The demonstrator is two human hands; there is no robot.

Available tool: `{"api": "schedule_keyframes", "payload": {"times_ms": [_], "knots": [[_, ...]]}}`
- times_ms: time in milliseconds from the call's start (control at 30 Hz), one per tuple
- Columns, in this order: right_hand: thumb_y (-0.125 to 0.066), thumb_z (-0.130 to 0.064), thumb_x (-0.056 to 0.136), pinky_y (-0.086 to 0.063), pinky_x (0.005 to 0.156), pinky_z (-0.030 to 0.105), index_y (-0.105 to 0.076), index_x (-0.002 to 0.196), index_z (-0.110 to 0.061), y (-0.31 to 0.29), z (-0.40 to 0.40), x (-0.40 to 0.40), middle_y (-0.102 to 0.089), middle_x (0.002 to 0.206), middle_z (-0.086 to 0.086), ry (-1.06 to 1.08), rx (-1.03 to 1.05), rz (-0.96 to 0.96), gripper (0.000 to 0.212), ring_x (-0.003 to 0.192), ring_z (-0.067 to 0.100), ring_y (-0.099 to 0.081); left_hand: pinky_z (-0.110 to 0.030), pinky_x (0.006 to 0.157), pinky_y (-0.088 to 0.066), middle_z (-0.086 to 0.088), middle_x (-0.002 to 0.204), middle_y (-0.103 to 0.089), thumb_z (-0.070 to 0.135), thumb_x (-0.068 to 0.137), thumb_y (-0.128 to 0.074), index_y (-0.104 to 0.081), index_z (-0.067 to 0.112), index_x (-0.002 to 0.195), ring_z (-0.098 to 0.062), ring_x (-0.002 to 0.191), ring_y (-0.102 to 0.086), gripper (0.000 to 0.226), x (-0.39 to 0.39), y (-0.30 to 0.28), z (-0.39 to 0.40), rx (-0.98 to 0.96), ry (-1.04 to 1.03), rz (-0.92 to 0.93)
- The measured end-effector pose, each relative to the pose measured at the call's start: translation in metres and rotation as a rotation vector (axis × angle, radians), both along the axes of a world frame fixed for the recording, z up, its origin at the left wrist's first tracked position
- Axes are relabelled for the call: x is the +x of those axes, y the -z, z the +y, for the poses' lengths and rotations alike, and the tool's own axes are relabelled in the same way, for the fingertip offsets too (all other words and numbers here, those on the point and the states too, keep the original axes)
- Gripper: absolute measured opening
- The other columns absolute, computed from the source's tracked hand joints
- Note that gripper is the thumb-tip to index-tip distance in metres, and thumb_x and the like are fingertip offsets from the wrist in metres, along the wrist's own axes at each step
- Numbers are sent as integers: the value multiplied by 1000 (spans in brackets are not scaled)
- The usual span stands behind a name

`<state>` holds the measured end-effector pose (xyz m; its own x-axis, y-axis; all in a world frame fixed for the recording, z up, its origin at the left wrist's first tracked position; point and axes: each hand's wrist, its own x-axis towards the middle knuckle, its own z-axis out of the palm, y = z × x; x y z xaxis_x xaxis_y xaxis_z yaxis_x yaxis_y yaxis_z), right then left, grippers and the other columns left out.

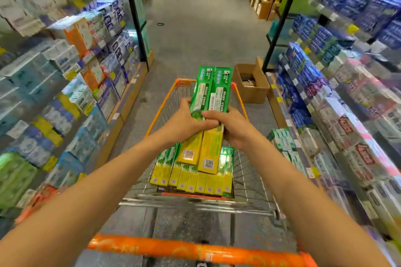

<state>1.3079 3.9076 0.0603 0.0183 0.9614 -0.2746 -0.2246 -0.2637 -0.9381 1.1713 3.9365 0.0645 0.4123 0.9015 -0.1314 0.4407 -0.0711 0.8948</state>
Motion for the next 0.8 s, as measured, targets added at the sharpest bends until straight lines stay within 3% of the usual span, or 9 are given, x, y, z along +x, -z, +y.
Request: {"api": "schedule_keyframes", "payload": {"times_ms": [133,233,300,367,433,533,600,733,800], "knots": [[-60,-3,88,-57,54,26,-60,94,-13,42,38,50,-71,68,-2,-7,-148,-12,12,58,11,-67,-22,86,-40,6,118,-48,29,81,-73,-25,13,139,-11,106,-50,77,17,44,39,-56,14,129],[-62,-2,87,-54,49,26,-53,104,-14,94,62,87,-66,61,-2,100,-331,-103,22,52,11,-63,-30,82,-46,-6,123,-54,17,85,-68,-29,10,136,-17,96,-54,66,7,87,66,-143,-71,194],[-62,1,86,-49,42,21,-54,106,-9,140,69,105,-64,56,-3,177,-462,-168,23,45,7,-61,-29,81,-45,-4,123,-52,14,87,-65,-27,8,138,-20,96,-54,64,-4,113,79,-205,-136,243],[-70,-6,80,-49,45,21,-52,120,-6,191,73,116,-70,76,6,196,-576,-301,44,55,10,-66,-22,83,-36,-1,124,-45,13,88,-64,-21,4,142,-24,112,-50,70,-13,136,88,-254,-169,298],[-77,-16,72,-51,57,27,-39,138,-6,253,76,125,-66,107,15,190,-636,-401,77,78,21,-66,-21,85,-32,-13,137,-43,11,87,-65,-19,2,143,-26,124,-44,73,-23,159,100,-301,-193,339],[-77,-15,75,-53,76,41,-18,148,-4,311,75,123,-58,122,19,190,-699,-496,95,94,30,-62,-28,91,-38,-17,139,-43,11,86,-66,-21,0,141,-29,121,-47,71,-37,191,117,-380,-243,404],[-75,-13,77,-51,89,43,-17,149,-7,306,72,109,-54,130,21,209,-746,-520,93,104,33,-61,-33,91,-43,-18,137,-46,12,84,-68,-20,-1,141,-31,118,-50,75,-46,211,125,-410,-269,456],[-72,-12,80,-51,78,36,-50,128,-1,320,73,106,-64,105,19,203,-814,-619,54,80,27,-61,-33,80,-45,-23,134,-48,8,85,-66,-18,-2,141,-36,111,-55,75,-52,247,129,-432,-278,548],[-72,-12,80,-47,70,34,-55,119,2,332,75,107,-61,86,11,176,-829,-644,45,69,22,-55,-32,80,-43,-24,136,-45,6,87,-63,-16,-2,142,-37,117,-52,73,-52,262,130,-469,-296,557]]}}
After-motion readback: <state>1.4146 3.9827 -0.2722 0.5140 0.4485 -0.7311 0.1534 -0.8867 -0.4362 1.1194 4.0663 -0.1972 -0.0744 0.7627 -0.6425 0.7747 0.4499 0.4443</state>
